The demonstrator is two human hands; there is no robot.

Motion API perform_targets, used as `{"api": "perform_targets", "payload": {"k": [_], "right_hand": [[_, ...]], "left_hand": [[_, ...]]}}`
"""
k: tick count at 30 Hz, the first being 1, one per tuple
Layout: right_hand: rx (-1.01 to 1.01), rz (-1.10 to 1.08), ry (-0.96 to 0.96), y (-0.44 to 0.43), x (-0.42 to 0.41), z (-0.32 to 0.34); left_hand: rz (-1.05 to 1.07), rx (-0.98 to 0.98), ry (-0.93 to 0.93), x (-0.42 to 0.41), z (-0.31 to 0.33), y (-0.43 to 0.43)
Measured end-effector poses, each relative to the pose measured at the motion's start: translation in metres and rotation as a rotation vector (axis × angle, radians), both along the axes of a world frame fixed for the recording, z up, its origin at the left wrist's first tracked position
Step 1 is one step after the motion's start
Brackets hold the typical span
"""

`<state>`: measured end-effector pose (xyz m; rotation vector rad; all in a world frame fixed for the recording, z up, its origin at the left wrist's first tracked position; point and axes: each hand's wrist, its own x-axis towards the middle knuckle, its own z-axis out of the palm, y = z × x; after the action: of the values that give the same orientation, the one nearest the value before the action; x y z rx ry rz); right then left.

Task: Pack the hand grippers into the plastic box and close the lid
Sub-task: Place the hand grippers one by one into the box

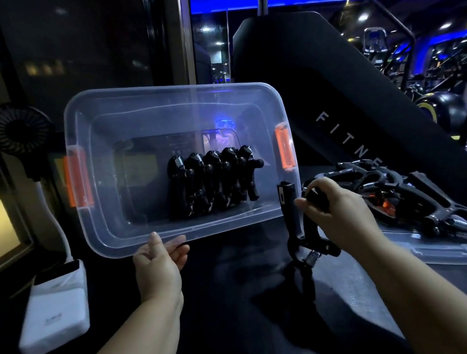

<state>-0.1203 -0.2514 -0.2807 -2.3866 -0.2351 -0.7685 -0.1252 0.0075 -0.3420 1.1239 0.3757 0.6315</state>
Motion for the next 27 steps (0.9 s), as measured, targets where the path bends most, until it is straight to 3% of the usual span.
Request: {"api": "perform_targets", "payload": {"k": [2, 7, 11, 15, 21, 27], "right_hand": [[0.016, 0.018, 0.057, 0.002, 0.002, -0.004], [0.276, 0.209, 0.146, 0.007, 0.005, -0.013], [0.263, 0.223, 0.170, 0.008, 0.004, -0.017], [0.134, 0.197, 0.220, 0.007, 0.005, -0.016], [-0.223, 0.152, 0.410, 0.003, -0.002, 0.005], [-0.292, 0.115, 0.550, 0.002, 0.002, 0.016]], "left_hand": [[-0.002, -0.009, 0.003, 0.000, -0.001, 0.001], [-0.007, -0.020, -0.004, 0.001, -0.002, 0.003], [-0.020, -0.035, -0.012, -0.001, -0.002, 0.002], [-0.029, -0.063, -0.010, -0.001, -0.002, 0.004], [-0.035, -0.069, -0.018, -0.002, -0.001, 0.004], [-0.049, -0.075, -0.022, 0.000, -0.002, 0.005]]}}
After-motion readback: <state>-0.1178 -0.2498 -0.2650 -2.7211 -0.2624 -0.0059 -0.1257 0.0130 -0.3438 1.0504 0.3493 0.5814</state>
